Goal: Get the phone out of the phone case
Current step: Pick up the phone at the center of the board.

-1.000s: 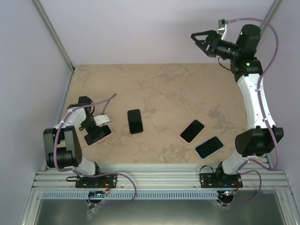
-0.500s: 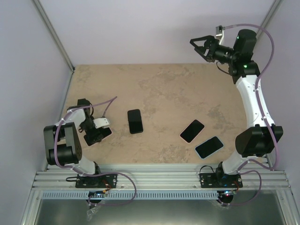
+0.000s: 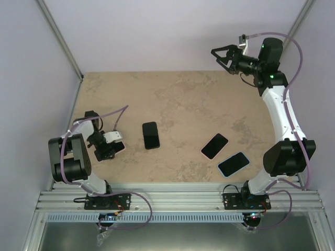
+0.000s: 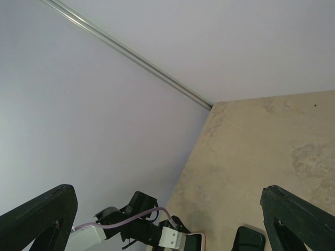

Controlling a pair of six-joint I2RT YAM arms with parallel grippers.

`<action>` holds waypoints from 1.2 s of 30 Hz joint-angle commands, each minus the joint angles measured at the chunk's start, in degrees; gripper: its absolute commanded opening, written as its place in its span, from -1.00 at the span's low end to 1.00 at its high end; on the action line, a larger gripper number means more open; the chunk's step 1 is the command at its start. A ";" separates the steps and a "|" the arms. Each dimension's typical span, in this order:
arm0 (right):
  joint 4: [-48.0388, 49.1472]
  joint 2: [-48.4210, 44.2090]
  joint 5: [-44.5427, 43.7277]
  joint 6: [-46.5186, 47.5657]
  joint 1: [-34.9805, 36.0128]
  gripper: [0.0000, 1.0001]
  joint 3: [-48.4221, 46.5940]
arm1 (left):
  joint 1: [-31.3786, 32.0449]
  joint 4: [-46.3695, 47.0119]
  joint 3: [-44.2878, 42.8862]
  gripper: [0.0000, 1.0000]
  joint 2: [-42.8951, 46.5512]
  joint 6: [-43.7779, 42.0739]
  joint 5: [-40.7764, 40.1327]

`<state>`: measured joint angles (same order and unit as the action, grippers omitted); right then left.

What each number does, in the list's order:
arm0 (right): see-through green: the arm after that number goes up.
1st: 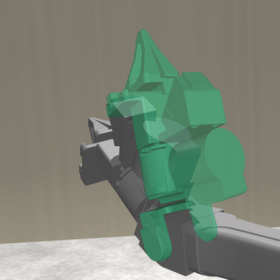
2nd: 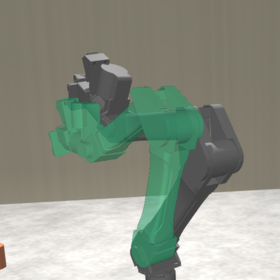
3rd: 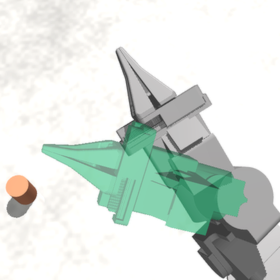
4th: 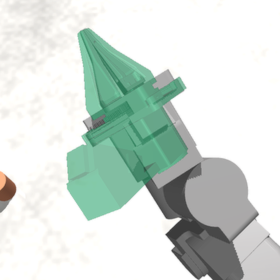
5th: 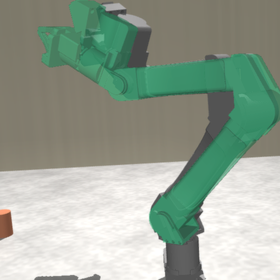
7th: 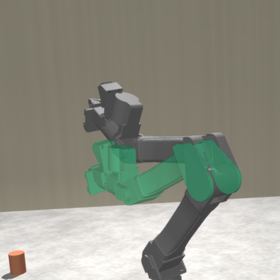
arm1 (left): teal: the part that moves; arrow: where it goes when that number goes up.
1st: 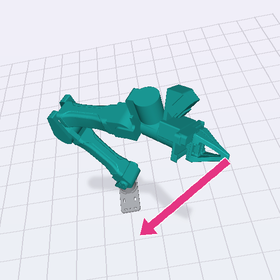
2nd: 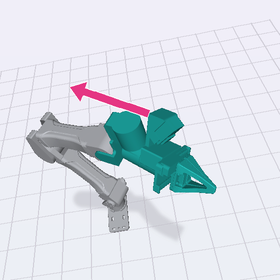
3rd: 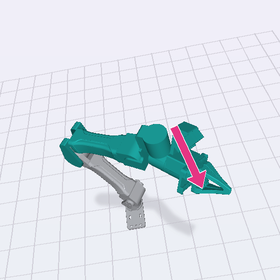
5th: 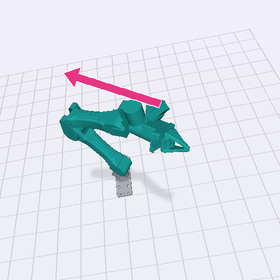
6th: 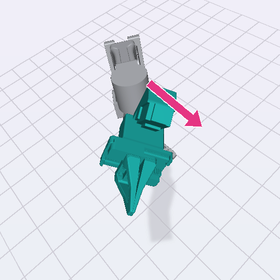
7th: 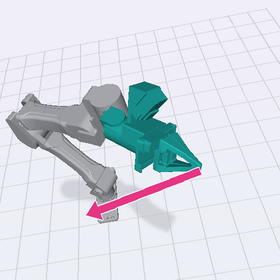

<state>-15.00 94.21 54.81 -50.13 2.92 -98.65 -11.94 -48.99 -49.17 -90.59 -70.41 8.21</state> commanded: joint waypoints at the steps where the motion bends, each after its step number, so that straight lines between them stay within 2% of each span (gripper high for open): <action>1: 0.85 -2.17 -0.51 0.88 -0.28 0.95 0.88 | -0.70 1.35 2.70 0.98 -1.07 0.00 1.06; 5: 1.06 -2.64 -1.25 1.68 -0.28 0.95 2.76 | -0.66 9.35 9.38 0.98 1.93 0.26 -2.53; 8: 1.28 -3.12 -1.39 3.35 -0.34 0.95 5.25 | -0.71 12.80 12.41 0.89 3.31 0.73 -4.06; 12: -0.24 -3.87 -2.38 8.32 -0.33 0.95 10.09 | -0.71 14.01 12.76 0.63 3.40 2.92 -4.80; 16: -4.74 -6.06 -6.97 15.75 -0.28 0.95 15.69 | -0.67 10.96 10.21 0.20 3.36 6.97 -1.41; 21: -15.89 -7.79 -23.63 28.95 0.35 0.95 15.48 | -0.65 7.56 6.70 -0.01 6.06 11.89 4.77; 23: -20.38 -7.49 -32.07 31.71 0.42 0.95 15.19 | -0.53 7.44 5.61 -0.08 7.76 14.17 6.67; 27: -23.29 -10.07 -40.71 35.54 0.27 0.95 18.64 | 0.09 7.36 3.21 -0.18 9.78 18.77 9.29; 32: -21.20 -12.02 -37.69 42.77 0.32 0.95 20.87 | 4.10 9.69 1.07 -0.30 12.36 25.93 10.85; 36: -17.86 -11.90 -32.23 41.63 0.33 0.95 19.82 | 9.43 10.94 -2.69 -0.35 14.20 34.54 11.92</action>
<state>-35.83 83.07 19.11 -11.33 3.14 -78.15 -6.48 -40.84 -47.44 -79.15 -45.25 15.55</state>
